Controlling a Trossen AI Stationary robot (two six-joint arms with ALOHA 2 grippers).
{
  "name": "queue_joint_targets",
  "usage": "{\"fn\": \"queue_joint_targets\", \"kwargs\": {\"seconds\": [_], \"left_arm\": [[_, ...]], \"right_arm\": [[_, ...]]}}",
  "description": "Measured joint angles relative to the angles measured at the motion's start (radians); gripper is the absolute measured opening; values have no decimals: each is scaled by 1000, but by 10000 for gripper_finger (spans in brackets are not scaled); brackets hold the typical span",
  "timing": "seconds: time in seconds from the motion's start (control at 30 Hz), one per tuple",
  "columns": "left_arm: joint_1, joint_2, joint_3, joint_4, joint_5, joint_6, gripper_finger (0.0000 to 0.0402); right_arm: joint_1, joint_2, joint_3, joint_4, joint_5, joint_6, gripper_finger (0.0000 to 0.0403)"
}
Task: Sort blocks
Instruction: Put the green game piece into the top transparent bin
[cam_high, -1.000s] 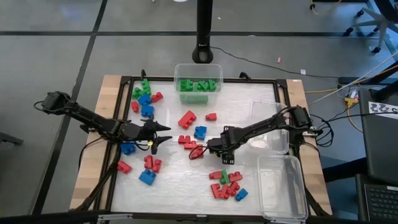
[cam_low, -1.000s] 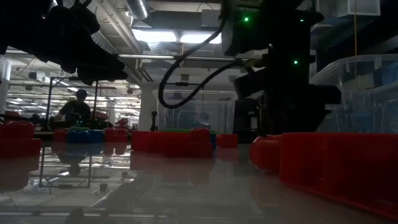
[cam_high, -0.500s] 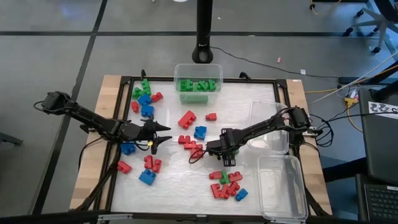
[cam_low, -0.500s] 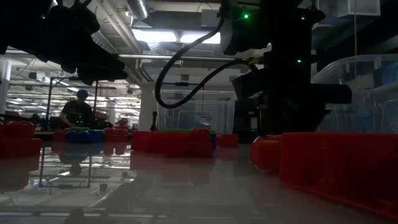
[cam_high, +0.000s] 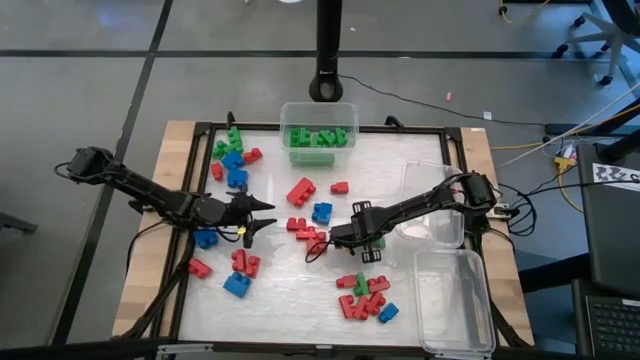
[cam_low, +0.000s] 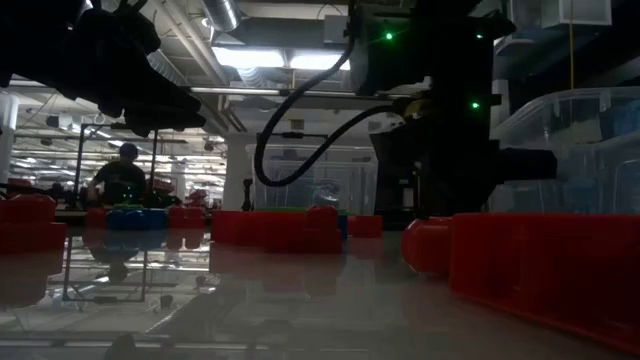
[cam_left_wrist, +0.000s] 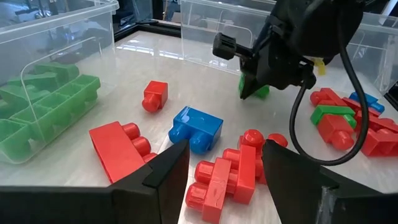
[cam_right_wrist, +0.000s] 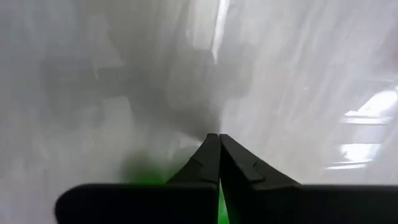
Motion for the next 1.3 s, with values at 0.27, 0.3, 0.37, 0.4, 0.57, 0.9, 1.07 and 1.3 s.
{"fn": "queue_joint_targets", "kwargs": {"seconds": [0.27,0.3,0.37,0.4,0.57,0.9,1.07,1.3], "left_arm": [[0,0,0,0,0,3,188],[0,0,0,0,0,3,188],[0,0,0,0,0,1,188],[0,0,0,0,0,1,188],[0,0,0,0,0,0,188],[0,0,0,-3,0,-5,188],[-2,0,0,-10,0,-5,188],[-2,0,0,-9,1,-5,188]], "right_arm": [[0,0,104,-134,50,-31,4],[0,-1,126,-166,54,-28,4],[1,-1,165,-233,53,2,12],[1,-1,184,-272,38,18,20],[0,-4,208,-357,-115,34,108],[20,24,146,-345,-185,59,388],[21,24,107,-321,-157,59,354],[20,24,88,-315,-93,63,329]]}}
